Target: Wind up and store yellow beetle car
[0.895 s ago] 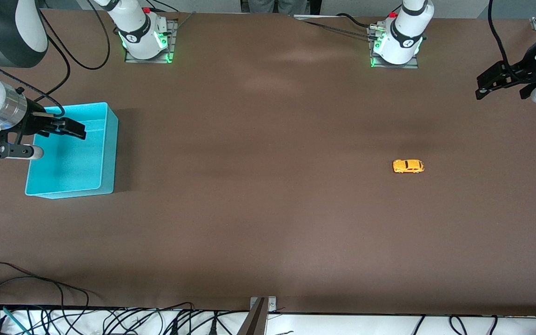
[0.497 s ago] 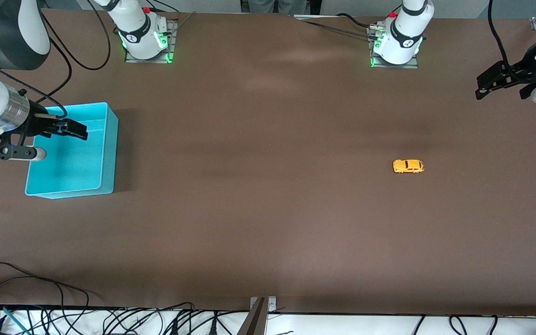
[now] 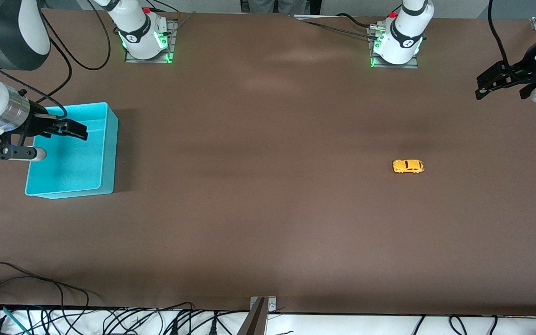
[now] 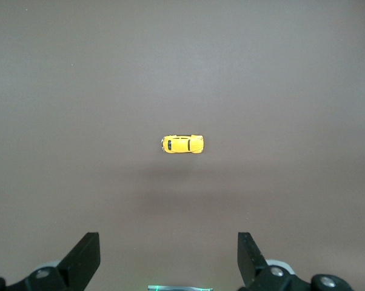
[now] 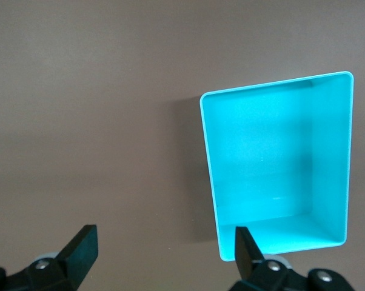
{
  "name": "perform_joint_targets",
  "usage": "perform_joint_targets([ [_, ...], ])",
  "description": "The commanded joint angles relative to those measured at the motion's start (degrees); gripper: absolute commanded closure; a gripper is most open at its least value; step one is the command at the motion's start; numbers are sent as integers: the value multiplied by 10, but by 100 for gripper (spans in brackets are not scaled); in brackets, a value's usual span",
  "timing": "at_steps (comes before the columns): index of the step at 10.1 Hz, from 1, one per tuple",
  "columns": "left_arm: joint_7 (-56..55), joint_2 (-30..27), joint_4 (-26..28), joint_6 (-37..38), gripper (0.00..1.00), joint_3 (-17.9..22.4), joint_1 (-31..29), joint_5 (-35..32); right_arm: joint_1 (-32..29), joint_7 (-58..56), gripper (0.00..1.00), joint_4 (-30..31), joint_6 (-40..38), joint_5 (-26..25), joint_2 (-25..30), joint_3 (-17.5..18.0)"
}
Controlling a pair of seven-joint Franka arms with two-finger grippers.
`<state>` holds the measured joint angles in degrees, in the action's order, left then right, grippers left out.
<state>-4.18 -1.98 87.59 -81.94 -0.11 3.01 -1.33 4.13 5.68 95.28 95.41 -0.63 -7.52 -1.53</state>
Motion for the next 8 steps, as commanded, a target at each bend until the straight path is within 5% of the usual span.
perform_joint_targets([
  [1, 1, 8, -19, 14, 0, -2, -1, -1, 2, -2, 0, -5, -4, -10, 0, 1],
  [8, 1, 7, -19, 15, 0, -1, -1, -1, 1, 0, 0, -6, -1, -16, 3, 0],
])
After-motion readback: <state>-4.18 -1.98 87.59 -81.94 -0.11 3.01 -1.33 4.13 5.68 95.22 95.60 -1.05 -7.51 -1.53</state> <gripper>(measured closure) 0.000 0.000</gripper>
